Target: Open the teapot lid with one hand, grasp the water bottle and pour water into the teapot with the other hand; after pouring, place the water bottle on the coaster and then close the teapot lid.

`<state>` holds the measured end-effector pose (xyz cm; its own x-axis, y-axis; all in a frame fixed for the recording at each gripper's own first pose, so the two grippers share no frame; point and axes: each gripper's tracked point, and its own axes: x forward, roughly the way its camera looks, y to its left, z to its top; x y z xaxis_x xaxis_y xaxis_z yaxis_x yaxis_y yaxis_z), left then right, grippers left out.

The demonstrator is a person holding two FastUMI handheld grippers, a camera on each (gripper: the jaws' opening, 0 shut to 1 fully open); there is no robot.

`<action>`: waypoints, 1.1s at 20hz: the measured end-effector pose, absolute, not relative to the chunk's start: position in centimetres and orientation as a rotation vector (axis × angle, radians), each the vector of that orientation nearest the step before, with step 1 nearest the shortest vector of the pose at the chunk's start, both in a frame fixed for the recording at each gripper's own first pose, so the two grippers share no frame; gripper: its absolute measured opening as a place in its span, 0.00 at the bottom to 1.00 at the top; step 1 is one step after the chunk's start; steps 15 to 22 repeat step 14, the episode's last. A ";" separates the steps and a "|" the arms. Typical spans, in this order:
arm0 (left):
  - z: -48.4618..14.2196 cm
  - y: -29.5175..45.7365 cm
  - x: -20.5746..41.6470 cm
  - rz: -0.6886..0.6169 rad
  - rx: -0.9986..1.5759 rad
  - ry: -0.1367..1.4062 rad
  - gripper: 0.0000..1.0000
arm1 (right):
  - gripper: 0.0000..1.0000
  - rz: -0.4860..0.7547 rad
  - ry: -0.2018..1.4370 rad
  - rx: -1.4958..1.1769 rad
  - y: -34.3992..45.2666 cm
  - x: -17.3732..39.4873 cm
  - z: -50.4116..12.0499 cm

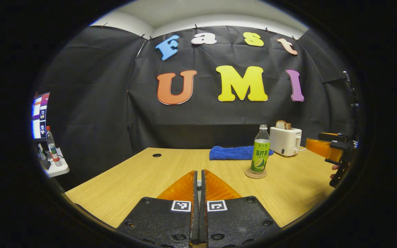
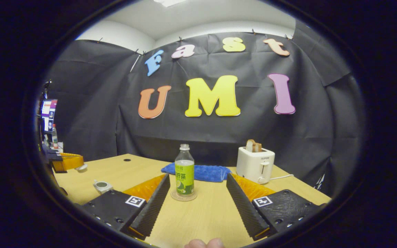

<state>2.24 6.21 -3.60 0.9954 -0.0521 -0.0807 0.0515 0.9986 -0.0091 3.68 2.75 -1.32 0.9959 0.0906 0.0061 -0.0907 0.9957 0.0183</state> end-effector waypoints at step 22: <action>-9.7 5.5 6.5 -0.043 -0.008 0.188 0.04 | 0.97 0.084 0.016 0.033 1.0 2.3 -3.7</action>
